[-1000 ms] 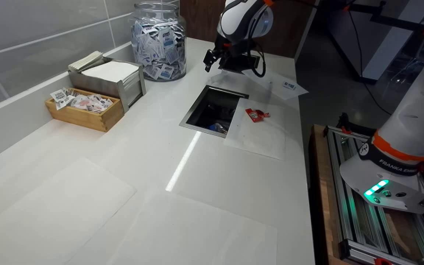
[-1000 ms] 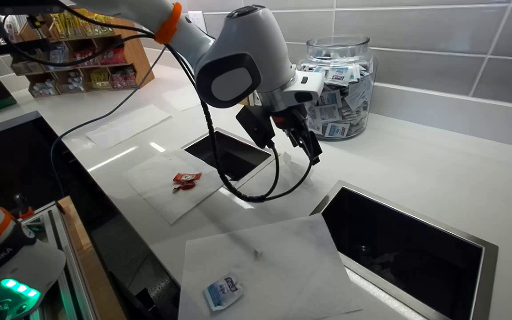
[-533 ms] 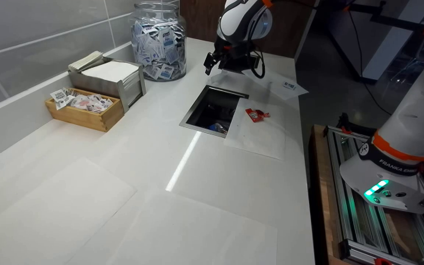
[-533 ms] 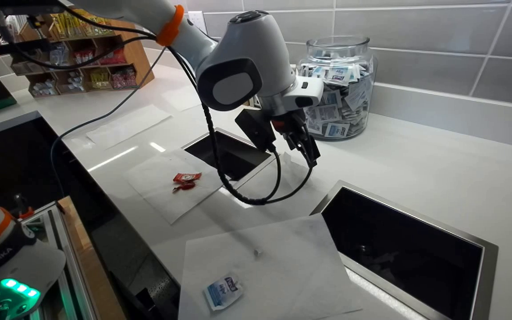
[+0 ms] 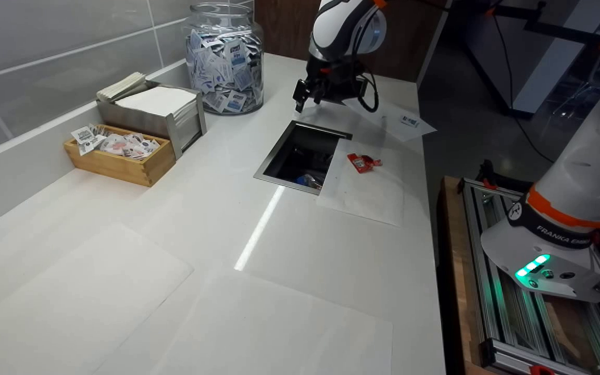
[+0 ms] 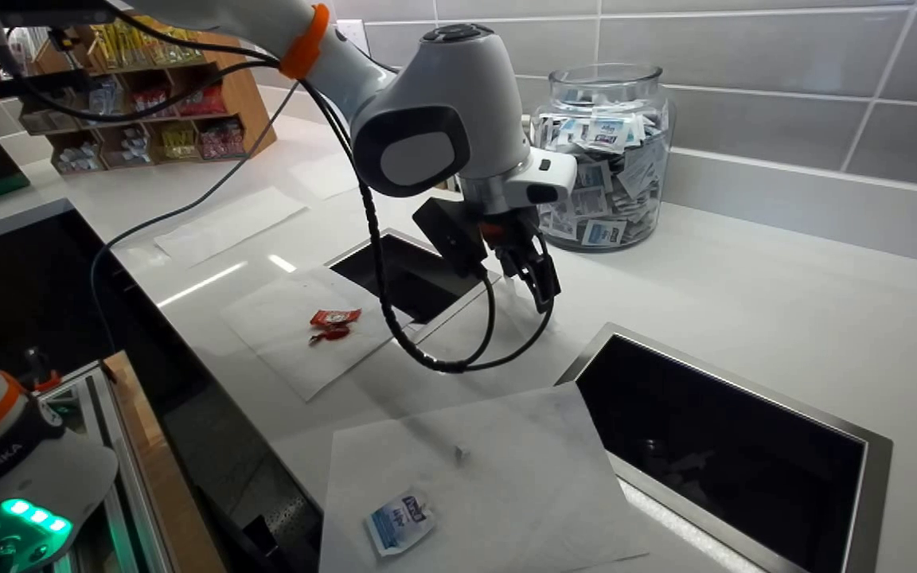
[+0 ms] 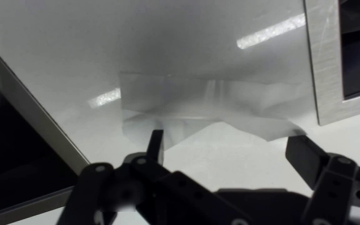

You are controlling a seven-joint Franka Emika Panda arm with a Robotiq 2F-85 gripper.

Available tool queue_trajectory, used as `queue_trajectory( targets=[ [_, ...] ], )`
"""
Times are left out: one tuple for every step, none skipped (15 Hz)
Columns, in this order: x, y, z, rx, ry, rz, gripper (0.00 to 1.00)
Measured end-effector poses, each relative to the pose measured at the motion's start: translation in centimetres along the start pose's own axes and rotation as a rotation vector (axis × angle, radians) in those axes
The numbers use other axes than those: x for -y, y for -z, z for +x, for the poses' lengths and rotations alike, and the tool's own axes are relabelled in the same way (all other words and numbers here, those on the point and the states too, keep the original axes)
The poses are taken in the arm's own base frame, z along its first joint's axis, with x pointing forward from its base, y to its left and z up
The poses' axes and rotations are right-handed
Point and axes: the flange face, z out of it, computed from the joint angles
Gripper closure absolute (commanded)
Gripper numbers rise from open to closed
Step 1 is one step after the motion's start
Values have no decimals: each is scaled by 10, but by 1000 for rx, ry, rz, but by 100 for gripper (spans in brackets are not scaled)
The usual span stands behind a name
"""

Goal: Fold the square white tissue in half

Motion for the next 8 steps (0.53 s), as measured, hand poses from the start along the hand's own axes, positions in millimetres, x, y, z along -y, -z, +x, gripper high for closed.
queue_trajectory(
  targets=[
    [0,1,-1,9,0,3,0],
    [0,2,-1,14,0,4,0],
    [1,3,-2,24,-1,7,0],
    [1,4,-2,34,-1,10,0],
    [1,5,-3,45,-1,13,0],
    [1,6,-4,58,-1,15,0],
    [0,6,-6,70,-2,17,0],
    [0,6,-7,85,-3,19,0]
  ],
)
